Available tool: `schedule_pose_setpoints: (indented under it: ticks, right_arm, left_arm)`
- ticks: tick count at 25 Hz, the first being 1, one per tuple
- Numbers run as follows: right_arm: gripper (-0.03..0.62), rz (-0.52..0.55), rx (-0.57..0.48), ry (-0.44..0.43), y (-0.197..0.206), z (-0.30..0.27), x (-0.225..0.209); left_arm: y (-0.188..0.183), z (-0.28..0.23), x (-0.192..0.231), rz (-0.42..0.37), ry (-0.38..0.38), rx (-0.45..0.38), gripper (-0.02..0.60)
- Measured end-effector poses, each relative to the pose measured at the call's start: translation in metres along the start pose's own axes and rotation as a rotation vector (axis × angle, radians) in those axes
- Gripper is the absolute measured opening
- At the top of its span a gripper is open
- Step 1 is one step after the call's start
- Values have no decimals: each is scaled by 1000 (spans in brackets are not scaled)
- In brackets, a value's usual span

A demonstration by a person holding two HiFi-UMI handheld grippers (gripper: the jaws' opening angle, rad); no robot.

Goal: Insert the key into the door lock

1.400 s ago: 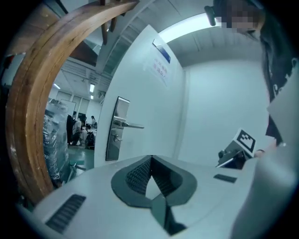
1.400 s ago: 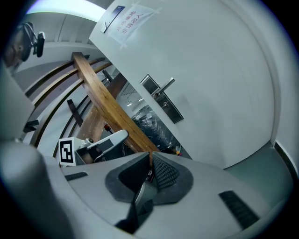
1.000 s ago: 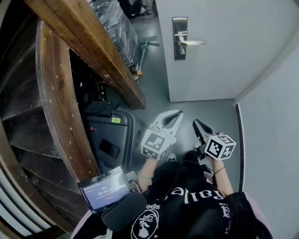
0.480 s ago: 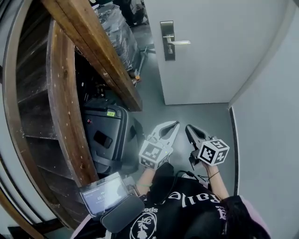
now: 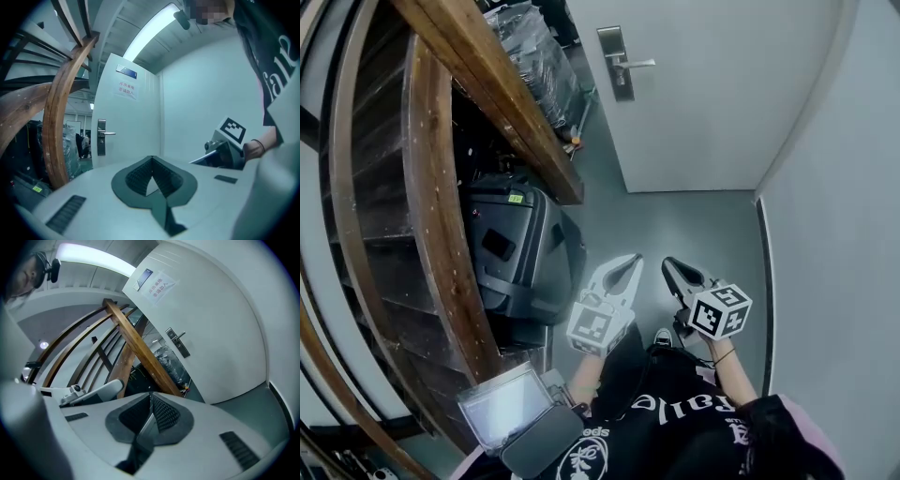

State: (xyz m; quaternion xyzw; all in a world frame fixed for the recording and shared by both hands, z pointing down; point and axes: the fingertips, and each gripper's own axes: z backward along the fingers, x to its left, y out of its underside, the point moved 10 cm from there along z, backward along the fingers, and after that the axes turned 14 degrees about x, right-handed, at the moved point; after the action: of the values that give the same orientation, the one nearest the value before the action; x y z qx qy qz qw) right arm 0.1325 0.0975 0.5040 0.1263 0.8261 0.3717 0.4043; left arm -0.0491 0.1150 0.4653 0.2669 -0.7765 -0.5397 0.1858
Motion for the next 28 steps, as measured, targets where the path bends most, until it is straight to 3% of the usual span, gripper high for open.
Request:
schedule_pose_setpoints:
  ticks: [9,24,28]
  right_arm:
    - [31,39,7,-46,30,16,36]
    - [31,43,25,33,104,24,116]
    - [31,43,6,49,114,25,134]
  left_arm:
    - [23,47,-23,110,-31,-3,5]
    - [74,141,-29,173,28,36,5]
    - [77,156,-26,157,53,32,5]
